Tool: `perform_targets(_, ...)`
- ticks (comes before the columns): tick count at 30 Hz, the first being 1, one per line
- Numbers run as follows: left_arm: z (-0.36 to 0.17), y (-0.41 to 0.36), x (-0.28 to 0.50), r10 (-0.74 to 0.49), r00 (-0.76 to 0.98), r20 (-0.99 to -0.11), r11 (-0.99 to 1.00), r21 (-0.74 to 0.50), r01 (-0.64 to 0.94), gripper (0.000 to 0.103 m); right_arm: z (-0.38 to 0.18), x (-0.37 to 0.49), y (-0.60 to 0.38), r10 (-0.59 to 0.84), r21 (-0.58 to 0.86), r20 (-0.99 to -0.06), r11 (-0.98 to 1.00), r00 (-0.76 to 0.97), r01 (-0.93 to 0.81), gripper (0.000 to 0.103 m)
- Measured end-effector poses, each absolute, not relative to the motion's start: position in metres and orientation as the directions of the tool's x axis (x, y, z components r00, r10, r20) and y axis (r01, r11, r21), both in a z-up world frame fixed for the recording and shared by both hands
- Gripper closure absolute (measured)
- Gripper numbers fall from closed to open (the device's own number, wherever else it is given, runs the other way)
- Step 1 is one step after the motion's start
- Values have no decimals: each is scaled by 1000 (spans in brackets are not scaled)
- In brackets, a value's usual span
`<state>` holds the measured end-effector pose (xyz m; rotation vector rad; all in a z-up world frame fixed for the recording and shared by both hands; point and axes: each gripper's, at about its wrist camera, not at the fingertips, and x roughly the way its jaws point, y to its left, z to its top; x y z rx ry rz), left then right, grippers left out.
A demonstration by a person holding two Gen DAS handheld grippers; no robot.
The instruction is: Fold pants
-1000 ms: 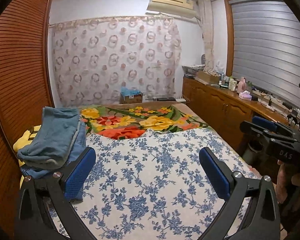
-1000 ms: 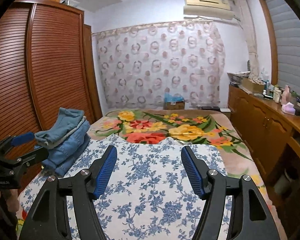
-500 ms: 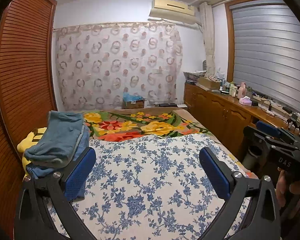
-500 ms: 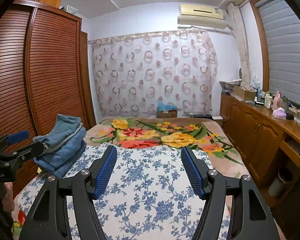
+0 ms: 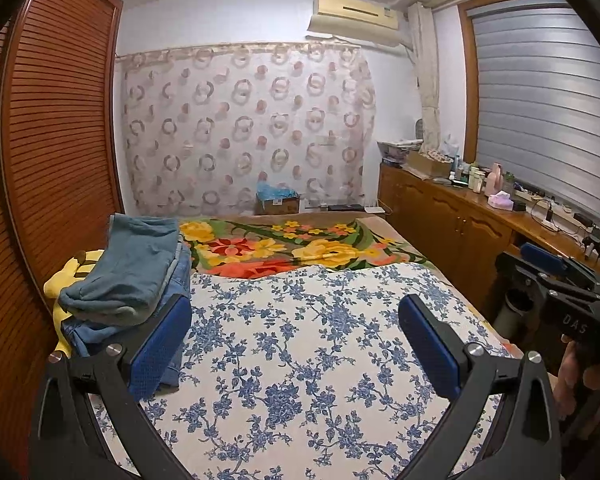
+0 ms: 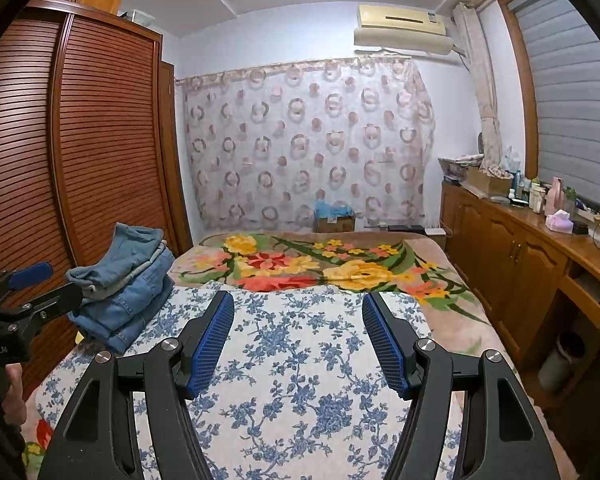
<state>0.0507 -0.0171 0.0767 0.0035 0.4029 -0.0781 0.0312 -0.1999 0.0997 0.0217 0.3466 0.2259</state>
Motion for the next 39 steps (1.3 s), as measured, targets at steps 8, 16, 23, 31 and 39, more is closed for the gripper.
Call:
perform_targets(8, 78, -15, 51, -73, 918, -389, 997, -17, 72, 0, 98, 32, -201, 224, 57, -335, 974, 915, -217, 34)
perform_targets(16, 78, -15, 50, -73, 918, -390, 997, -17, 72, 0, 96, 30, -200, 226, 56, -334, 974, 915, -220, 34)
perform_targets(23, 79, -15, 50, -73, 920, -386, 997, -17, 72, 0, 96, 32, -203, 233, 61, -333, 972, 914, -225, 34)
perform_targets(31, 79, -15, 50, -73, 920, -385, 997, -18, 71, 0, 96, 33, -205, 235, 63, -329, 972, 915, -227, 34)
perform_targets(39, 78, -15, 50, -72, 921, -382, 997, -19, 70, 0, 92, 33, -205, 236, 60, -328, 971, 915, -230, 34)
